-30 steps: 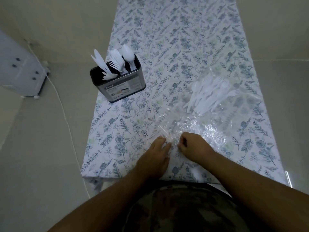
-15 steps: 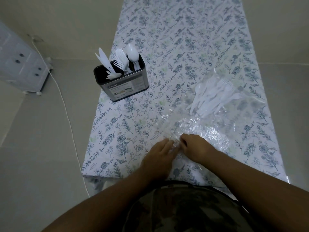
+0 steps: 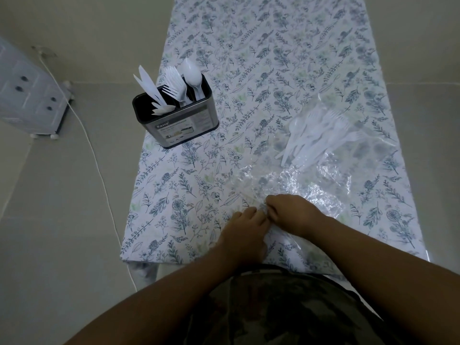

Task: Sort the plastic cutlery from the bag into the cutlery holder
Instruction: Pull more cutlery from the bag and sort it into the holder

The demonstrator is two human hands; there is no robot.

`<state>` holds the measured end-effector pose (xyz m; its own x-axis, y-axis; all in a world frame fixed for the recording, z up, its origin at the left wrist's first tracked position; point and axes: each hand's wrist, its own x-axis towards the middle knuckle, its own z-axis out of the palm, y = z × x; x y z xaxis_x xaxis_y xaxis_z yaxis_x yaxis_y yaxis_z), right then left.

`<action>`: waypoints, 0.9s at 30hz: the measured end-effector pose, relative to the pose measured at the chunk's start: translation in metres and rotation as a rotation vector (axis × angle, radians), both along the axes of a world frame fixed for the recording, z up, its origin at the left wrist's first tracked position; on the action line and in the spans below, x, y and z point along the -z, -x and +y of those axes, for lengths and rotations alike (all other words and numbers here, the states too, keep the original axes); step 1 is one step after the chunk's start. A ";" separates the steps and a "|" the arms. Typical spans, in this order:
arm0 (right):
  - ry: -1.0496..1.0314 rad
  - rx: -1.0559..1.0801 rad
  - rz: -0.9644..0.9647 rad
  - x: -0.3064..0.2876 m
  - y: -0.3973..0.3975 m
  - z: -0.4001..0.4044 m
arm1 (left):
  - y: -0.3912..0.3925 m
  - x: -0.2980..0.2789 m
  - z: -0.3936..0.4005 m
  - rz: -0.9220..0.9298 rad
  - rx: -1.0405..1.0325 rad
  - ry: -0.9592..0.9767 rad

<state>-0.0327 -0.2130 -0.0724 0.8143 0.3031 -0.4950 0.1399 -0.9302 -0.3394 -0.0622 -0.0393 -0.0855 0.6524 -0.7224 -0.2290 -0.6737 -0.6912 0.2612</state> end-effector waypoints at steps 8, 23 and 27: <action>-0.200 0.432 -0.058 -0.008 -0.011 -0.035 | 0.002 0.004 0.001 -0.013 0.045 -0.066; -0.293 0.481 -0.354 -0.054 -0.022 -0.030 | -0.005 0.003 0.016 0.095 -0.028 -0.143; -0.172 0.325 -0.232 -0.070 -0.024 -0.018 | -0.003 0.005 0.018 0.045 -0.001 -0.170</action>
